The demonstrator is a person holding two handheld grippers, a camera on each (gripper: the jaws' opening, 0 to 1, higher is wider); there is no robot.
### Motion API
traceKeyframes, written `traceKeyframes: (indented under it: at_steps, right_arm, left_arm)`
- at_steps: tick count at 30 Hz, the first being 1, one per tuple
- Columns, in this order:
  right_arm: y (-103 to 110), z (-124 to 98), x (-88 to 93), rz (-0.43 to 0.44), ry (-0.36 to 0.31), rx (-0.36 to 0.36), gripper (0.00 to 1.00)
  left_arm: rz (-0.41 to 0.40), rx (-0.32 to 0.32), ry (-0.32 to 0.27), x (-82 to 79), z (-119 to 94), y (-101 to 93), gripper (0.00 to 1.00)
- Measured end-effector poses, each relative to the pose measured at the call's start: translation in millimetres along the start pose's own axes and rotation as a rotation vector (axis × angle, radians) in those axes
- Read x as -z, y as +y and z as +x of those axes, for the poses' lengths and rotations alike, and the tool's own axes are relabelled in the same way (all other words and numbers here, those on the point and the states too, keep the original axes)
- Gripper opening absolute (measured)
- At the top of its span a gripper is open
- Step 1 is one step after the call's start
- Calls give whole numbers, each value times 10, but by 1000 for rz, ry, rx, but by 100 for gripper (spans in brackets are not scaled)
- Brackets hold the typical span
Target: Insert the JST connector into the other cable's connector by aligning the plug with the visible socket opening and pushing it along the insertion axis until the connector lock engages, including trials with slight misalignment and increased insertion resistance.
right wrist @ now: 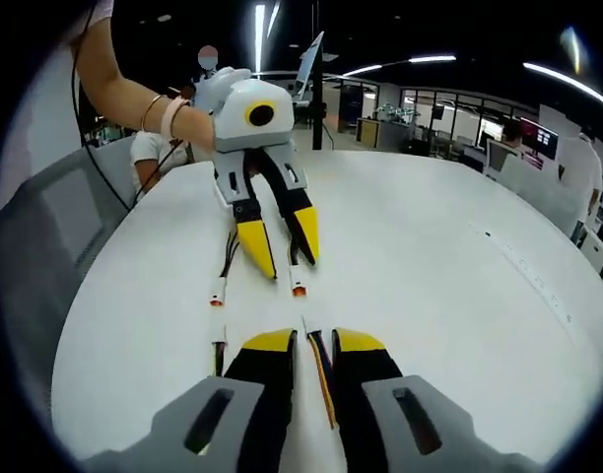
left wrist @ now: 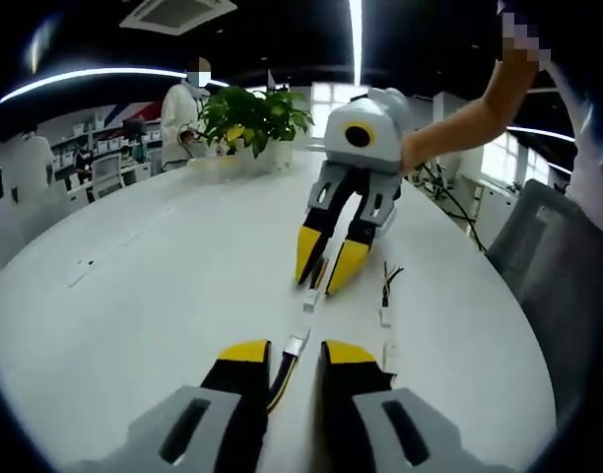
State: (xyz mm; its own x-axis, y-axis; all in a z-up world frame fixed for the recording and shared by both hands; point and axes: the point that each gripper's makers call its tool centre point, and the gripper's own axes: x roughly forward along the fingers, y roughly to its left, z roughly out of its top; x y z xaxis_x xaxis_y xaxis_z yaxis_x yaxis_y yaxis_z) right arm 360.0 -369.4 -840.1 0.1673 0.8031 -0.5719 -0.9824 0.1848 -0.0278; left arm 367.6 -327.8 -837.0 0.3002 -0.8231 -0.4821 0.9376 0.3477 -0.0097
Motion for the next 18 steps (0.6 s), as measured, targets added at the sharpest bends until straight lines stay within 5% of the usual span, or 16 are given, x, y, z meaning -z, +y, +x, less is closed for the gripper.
traceKeyframes:
  at_steps: [18]
  right_arm:
    - [9, 55, 0, -13, 1, -12, 9]
  left_arm:
    - [32, 12, 2, 39, 75, -5, 12]
